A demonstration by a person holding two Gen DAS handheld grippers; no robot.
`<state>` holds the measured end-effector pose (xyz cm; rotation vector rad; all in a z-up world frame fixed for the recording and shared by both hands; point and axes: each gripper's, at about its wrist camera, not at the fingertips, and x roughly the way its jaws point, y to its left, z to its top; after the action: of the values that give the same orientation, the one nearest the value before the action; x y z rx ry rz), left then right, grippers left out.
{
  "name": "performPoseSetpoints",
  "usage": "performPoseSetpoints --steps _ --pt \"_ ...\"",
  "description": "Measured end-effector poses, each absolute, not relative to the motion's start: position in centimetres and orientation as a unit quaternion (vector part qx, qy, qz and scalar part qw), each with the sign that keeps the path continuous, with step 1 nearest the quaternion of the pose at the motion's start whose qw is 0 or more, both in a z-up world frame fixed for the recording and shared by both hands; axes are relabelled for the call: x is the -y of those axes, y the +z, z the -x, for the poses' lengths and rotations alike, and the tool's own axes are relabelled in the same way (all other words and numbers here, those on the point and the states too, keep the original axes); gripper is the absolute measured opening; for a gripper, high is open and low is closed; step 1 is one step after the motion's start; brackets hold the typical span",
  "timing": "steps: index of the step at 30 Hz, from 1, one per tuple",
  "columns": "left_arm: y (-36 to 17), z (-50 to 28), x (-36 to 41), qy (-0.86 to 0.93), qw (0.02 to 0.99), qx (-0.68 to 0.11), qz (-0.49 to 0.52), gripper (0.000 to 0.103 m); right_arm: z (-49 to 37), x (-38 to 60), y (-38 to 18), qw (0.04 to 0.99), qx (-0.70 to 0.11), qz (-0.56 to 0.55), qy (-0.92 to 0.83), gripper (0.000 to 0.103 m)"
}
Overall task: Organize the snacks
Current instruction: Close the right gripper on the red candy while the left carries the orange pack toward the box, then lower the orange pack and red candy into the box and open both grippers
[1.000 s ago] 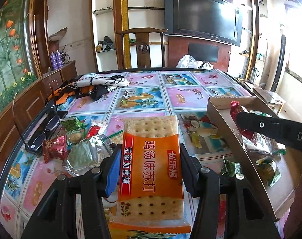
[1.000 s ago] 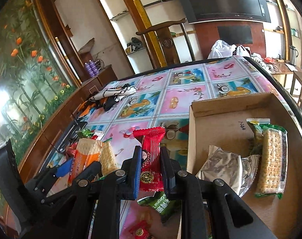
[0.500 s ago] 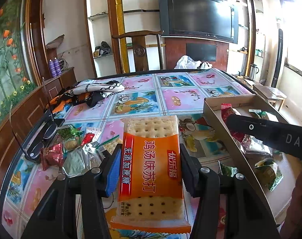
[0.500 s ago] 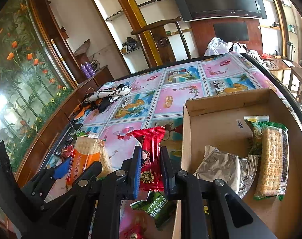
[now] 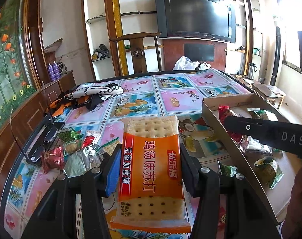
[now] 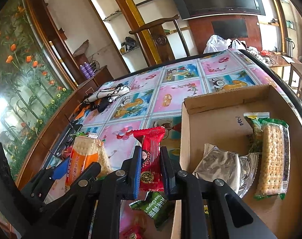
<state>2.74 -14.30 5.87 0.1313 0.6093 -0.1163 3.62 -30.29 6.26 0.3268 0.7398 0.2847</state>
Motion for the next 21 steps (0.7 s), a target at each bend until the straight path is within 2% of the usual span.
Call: performPoseSetpoints --steps 21 --pt "6.4 -2.8 14.1 -0.075 0.948 -0.309 -0.036 0.052 -3.1 32.4 7.4 0.915 -0.337 -0.181 0.124 0.019"
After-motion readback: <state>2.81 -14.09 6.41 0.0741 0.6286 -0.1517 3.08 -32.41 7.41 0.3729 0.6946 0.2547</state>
